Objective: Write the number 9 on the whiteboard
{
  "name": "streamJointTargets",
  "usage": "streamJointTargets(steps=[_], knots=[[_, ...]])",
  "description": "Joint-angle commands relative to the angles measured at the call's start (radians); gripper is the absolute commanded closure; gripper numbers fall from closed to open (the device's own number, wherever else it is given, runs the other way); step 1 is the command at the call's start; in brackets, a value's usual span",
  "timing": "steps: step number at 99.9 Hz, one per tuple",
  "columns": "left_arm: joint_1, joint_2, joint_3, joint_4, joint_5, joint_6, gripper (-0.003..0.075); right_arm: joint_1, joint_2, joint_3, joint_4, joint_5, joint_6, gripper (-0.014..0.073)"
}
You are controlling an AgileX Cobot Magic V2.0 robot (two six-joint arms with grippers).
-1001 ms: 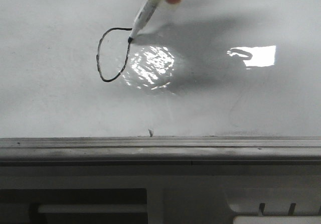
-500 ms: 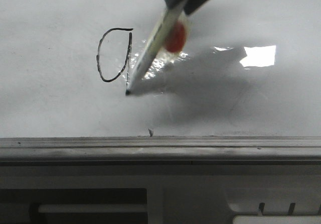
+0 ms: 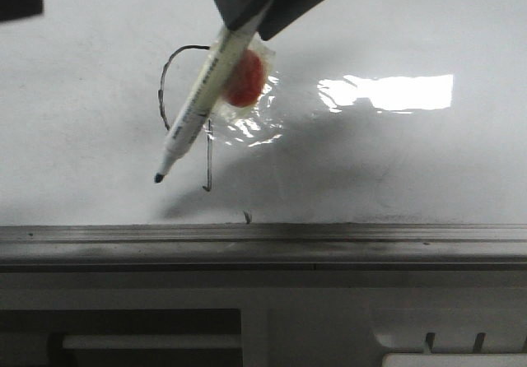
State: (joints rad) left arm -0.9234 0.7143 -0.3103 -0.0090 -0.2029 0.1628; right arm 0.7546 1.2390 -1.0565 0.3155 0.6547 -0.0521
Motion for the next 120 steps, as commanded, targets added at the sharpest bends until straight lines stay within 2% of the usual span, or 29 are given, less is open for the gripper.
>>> streamJointTargets(steps=[1, 22, 49, 58, 78, 98, 107, 120], knots=[[-0.057, 0.055, -0.033, -0.001, -0.062, -0.006, 0.0374, 0.024, -0.031, -0.037, 0.035, -0.048, -0.009, 0.0645], [-0.073, 0.190, -0.033, -0.001, -0.168, -0.006, 0.0374, 0.064, -0.031, -0.037, 0.071, -0.042, -0.009, 0.0645], [-0.073, 0.302, -0.033, -0.005, -0.250, -0.006, 0.0386, 0.064, -0.031, -0.037, 0.084, -0.025, -0.009, 0.0645], [-0.073, 0.311, -0.033, -0.005, -0.273, -0.006, 0.0464, 0.064, -0.031, -0.037, 0.084, -0.010, -0.009, 0.0645], [-0.073, 0.311, -0.033, -0.005, -0.295, -0.006, 0.0743, 0.064, -0.031, -0.037, 0.084, 0.000, -0.009, 0.0644], [-0.073, 0.311, -0.033, -0.005, -0.295, -0.006, 0.0740, 0.064, -0.031, -0.037, 0.084, 0.008, -0.009, 0.0636], [-0.073, 0.311, -0.033, -0.016, -0.295, -0.006, 0.0740, 0.064, -0.031, -0.037, 0.084, 0.010, -0.009, 0.0557], [-0.073, 0.311, -0.033, -0.125, -0.295, -0.006, 0.0741, 0.064, -0.031, -0.037, 0.084, 0.010, -0.009, 0.0349]])
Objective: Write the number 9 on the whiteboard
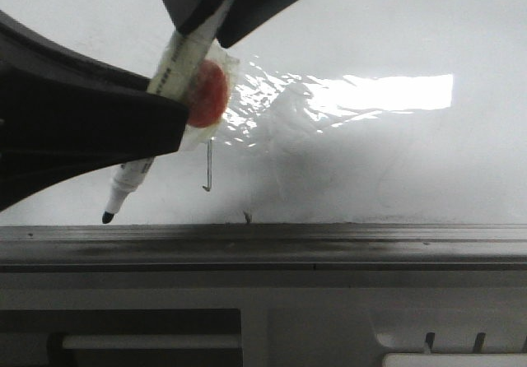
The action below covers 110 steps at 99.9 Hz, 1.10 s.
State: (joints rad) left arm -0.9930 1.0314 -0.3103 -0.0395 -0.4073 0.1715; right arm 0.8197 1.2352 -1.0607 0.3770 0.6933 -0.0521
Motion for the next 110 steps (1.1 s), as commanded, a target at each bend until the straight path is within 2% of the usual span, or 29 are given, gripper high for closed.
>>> streamJointTargets(steps=[1, 7, 12, 31, 41, 49, 62, 76, 110], knots=[[-0.001, -0.007, -0.033, -0.102, -0.091, -0.015, 0.0741, -0.001, -0.028, -0.033, 0.022, -0.029, -0.009, 0.0339], [0.006, -0.007, -0.033, -0.166, -0.091, -0.015, 0.0741, -0.001, -0.028, -0.033, 0.022, -0.029, -0.009, 0.0267], [0.007, -0.007, -0.033, -0.232, -0.091, -0.015, 0.0741, -0.001, -0.028, -0.033, 0.022, -0.029, -0.009, 0.0241], [0.007, -0.007, -0.033, -0.580, -0.098, 0.012, 0.0741, -0.001, -0.028, -0.033, 0.022, -0.027, -0.009, 0.0246], [0.007, -0.007, -0.033, -0.798, -0.114, 0.095, 0.0741, -0.001, -0.028, -0.033, 0.022, -0.025, -0.009, 0.0246], [0.007, -0.007, -0.033, -0.915, -0.136, 0.137, 0.0741, -0.001, -0.028, -0.033, 0.022, -0.023, -0.009, 0.0246], [0.007, -0.007, -0.033, -0.934, -0.134, 0.153, 0.0741, -0.001, -0.028, -0.033, 0.022, -0.020, -0.009, 0.0246], [0.007, 0.030, -0.033, -1.025, -0.136, 0.153, 0.0741, -0.001, -0.028, -0.033, 0.022, -0.020, -0.009, 0.0246], [0.007, 0.063, -0.033, -1.007, -0.136, 0.153, 0.0740, -0.001, -0.028, -0.033, 0.022, -0.020, -0.009, 0.0246]])
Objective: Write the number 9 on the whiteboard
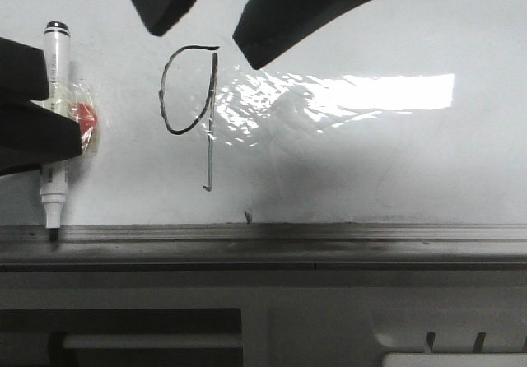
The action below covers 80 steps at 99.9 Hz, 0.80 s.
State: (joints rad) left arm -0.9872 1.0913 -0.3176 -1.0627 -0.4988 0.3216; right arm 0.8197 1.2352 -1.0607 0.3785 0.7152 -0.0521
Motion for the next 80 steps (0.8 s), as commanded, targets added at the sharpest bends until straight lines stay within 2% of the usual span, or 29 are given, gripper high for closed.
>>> streamJointTargets(steps=[1, 27, 56, 80], knots=[[0.001, 0.003, -0.026, 0.018, -0.045, 0.003, 0.0740, -0.001, -0.028, -0.033, 0.021, -0.042, -0.009, 0.0246], [-0.001, 0.003, -0.026, 0.116, -0.043, 0.003, 0.0725, -0.001, -0.028, -0.033, 0.021, -0.035, -0.009, 0.0246], [-0.001, 0.003, -0.026, 0.106, -0.050, -0.053, 0.0495, -0.001, -0.028, -0.033, 0.021, -0.020, -0.009, 0.0246], [-0.001, -0.014, -0.026, 0.110, -0.052, -0.059, 0.0387, -0.001, -0.028, -0.033, 0.021, -0.024, -0.009, 0.0246]])
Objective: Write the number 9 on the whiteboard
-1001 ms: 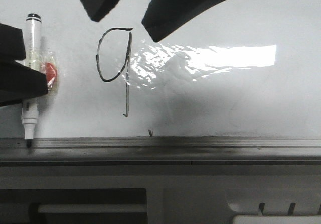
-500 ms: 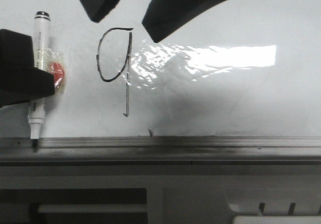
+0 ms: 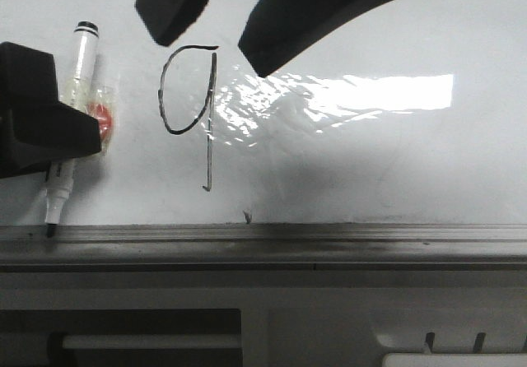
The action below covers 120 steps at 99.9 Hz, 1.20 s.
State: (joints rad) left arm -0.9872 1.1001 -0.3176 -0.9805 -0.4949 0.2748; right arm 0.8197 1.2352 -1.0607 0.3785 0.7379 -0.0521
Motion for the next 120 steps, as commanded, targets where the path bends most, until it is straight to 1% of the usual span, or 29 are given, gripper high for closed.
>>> streamJointTargets(steps=[1, 16, 23, 24, 27, 32, 36, 37, 39, 45, 52, 56, 61, 64, 66, 69, 73, 86, 97, 103, 120], knots=[[-0.001, -0.024, -0.026, 0.028, -0.058, -0.012, 0.0380, -0.001, -0.028, -0.033, 0.021, -0.049, -0.009, 0.0246], [-0.001, -0.067, -0.026, 0.034, -0.066, -0.009, 0.0330, -0.001, -0.028, -0.033, 0.012, -0.080, -0.009, 0.0247], [-0.001, -0.094, -0.026, 0.034, -0.066, -0.005, 0.0329, -0.001, -0.033, -0.033, 0.005, -0.083, -0.009, 0.0274], [-0.001, -0.097, -0.026, 0.034, -0.066, 0.000, 0.0329, -0.001, -0.035, -0.033, 0.002, -0.083, -0.009, 0.0295], [-0.001, -0.114, -0.026, 0.034, -0.066, 0.007, 0.0329, -0.001, -0.040, -0.033, -0.002, -0.085, -0.009, 0.0323], [-0.001, -0.139, -0.026, 0.039, -0.064, 0.027, 0.0330, -0.001, -0.052, -0.031, -0.012, -0.089, -0.009, 0.0405], [-0.001, -0.164, -0.026, 0.041, -0.054, 0.055, 0.0332, -0.001, -0.067, -0.023, -0.031, -0.101, -0.009, 0.0501], [-0.001, -0.169, -0.026, 0.041, -0.052, 0.059, 0.0332, -0.001, -0.070, -0.023, -0.031, -0.103, -0.009, 0.0501], [-0.001, -0.184, -0.026, 0.041, -0.046, 0.067, 0.0332, -0.001, -0.079, -0.015, -0.039, -0.113, -0.009, 0.0557], [-0.001, -0.225, -0.026, 0.041, -0.032, 0.078, 0.0333, -0.001, -0.113, 0.005, -0.043, -0.144, -0.009, 0.0673], [-0.001, -0.280, -0.026, 0.054, -0.011, 0.114, 0.0348, -0.001, -0.161, 0.044, -0.046, -0.195, -0.009, 0.0667], [-0.001, -0.313, -0.026, 0.061, 0.007, 0.150, 0.0386, -0.001, -0.193, 0.075, -0.052, -0.229, -0.009, 0.0667], [-0.001, -0.354, -0.026, 0.063, 0.034, 0.201, 0.0466, -0.001, -0.236, 0.117, -0.069, -0.270, -0.009, 0.0667], [-0.001, -0.382, -0.026, 0.063, 0.061, 0.239, 0.0540, -0.001, -0.262, 0.145, -0.088, -0.295, -0.009, 0.0667], [-0.001, -0.394, -0.026, 0.063, 0.078, 0.258, 0.0571, -0.001, -0.282, 0.167, -0.097, -0.315, -0.009, 0.0667], [-0.001, -0.422, -0.023, 0.063, 0.106, 0.281, 0.0650, -0.001, -0.311, 0.207, -0.109, -0.353, -0.009, 0.0667], [-0.001, -0.455, -0.019, 0.063, 0.133, 0.288, 0.0740, -0.001, -0.357, 0.251, -0.123, -0.392, -0.009, 0.0666], [-0.001, -0.545, 0.018, 0.110, 0.185, 0.292, 0.0740, -0.001, -0.521, 0.420, -0.187, -0.535, -0.016, 0.0666], [-0.001, -0.615, 0.084, 0.227, 0.213, 0.292, 0.0740, -0.001, -0.671, 0.567, -0.279, -0.637, -0.018, 0.0663], [-0.001, -0.659, 0.122, 0.272, 0.231, 0.292, 0.0740, -0.001, -0.764, 0.628, -0.303, -0.651, -0.018, 0.0663], [-0.001, -0.756, 0.199, 0.270, 0.244, 0.292, 0.0740, -0.001, -1.007, 0.762, -0.306, -0.588, -0.018, 0.0663]])
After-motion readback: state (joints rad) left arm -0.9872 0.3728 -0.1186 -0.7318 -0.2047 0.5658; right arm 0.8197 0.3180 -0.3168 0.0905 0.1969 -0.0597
